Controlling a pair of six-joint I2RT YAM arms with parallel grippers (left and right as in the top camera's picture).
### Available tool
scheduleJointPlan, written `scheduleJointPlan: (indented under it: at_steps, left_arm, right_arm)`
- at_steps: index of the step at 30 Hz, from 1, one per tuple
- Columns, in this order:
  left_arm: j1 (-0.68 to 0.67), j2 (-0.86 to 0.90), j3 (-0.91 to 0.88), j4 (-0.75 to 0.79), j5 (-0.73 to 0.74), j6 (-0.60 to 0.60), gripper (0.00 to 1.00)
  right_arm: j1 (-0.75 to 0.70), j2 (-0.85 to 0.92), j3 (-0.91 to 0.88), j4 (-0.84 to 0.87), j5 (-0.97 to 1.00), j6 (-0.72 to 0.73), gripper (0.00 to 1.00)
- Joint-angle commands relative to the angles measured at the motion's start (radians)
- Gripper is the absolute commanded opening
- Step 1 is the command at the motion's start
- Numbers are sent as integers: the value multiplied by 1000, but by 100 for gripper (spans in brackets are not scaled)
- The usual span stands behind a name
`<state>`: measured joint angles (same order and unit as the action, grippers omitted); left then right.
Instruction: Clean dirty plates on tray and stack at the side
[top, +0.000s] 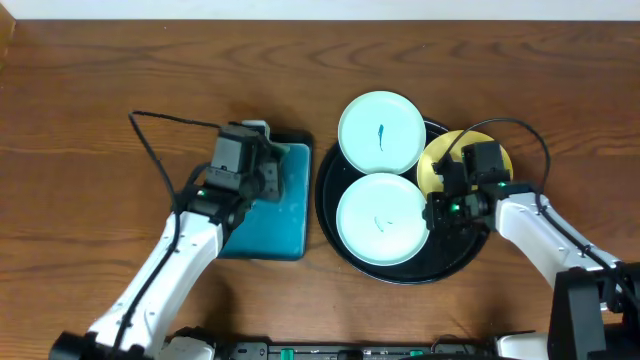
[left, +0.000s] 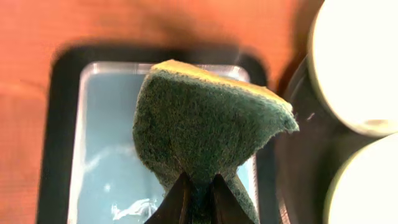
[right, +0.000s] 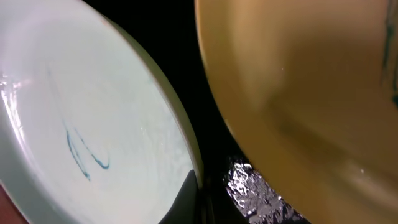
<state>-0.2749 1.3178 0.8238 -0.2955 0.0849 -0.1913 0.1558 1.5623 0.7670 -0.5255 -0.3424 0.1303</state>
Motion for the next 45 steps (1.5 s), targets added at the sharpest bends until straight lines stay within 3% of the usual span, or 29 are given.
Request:
scheduleJointPlan:
  at_steps: [1, 13, 17, 24, 34, 45]
  left_arm:
    - [20, -84, -2, 43, 8, -13, 7]
    - [35, -162, -3, 58, 143, -14, 7]
    - [85, -162, -3, 51, 198, -95, 7]
    - [231, -126, -3, 51, 472, -129, 7]
    - [375, 71, -3, 66, 805, -124, 7]
    - [399, 163, -3, 72, 824, -112, 7]
  right_arm:
    - [39, 5, 13, 16, 55, 14, 1]
    - [76, 5, 6, 42, 119, 11, 1]
    - [76, 5, 3, 43, 122, 11, 1]
    - [76, 5, 3, 43, 129, 11, 1]
    - [76, 5, 3, 42, 129, 11, 1]
    - [76, 5, 3, 37, 129, 11, 1]
